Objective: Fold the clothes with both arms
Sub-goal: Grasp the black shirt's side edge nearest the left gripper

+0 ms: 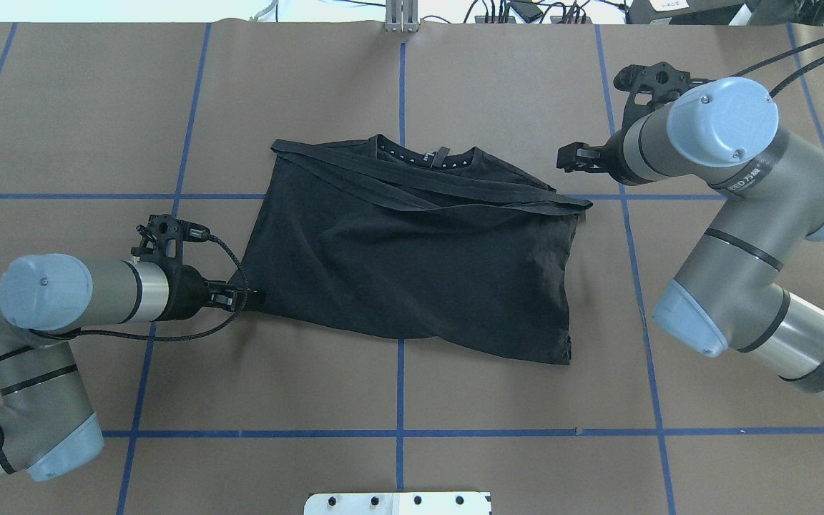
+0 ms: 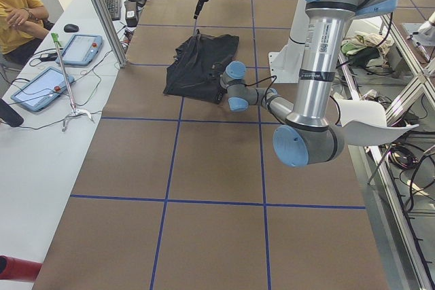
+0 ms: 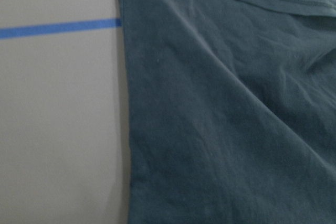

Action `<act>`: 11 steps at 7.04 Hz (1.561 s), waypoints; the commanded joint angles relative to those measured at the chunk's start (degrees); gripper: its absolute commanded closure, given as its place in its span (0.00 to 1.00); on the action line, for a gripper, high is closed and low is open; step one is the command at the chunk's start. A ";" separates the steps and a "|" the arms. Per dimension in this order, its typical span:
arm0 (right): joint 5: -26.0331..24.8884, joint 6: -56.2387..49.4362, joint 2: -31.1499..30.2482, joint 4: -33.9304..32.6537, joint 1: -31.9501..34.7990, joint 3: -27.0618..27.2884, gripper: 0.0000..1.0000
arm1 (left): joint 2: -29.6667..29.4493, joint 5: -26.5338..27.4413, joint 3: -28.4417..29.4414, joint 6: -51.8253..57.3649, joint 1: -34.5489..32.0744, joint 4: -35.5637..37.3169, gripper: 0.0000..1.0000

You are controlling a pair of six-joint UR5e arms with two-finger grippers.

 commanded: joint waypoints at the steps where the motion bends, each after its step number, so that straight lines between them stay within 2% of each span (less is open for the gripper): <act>1: -0.03 0.08 0.00 0.00 0.00 0.01 0.00 | 0.02 0.12 0.30 -0.45 0.26 0.07 0.25; 2: -0.03 0.08 0.00 0.00 0.00 0.09 0.00 | 0.02 0.12 0.31 -0.45 0.26 0.07 0.26; 4: -0.03 0.08 0.00 0.00 0.00 0.09 0.00 | -0.07 0.12 0.31 -0.89 0.35 0.16 0.61; 5: -0.03 -0.10 0.00 0.00 0.00 0.01 0.00 | -0.15 0.12 0.31 -0.98 0.44 0.16 0.68; 7: 0.06 -0.18 -0.18 0.00 0.00 -0.08 0.00 | -0.42 1.08 0.31 -0.98 0.53 0.25 1.00; 10: 0.06 -0.19 -0.09 0.00 0.00 -0.08 0.00 | 0.02 2.23 0.31 2.43 0.00 0.42 1.00; 11: 0.06 -0.19 -0.09 0.00 -0.09 -0.17 0.00 | -0.15 2.15 0.74 7.59 -3.22 0.86 1.00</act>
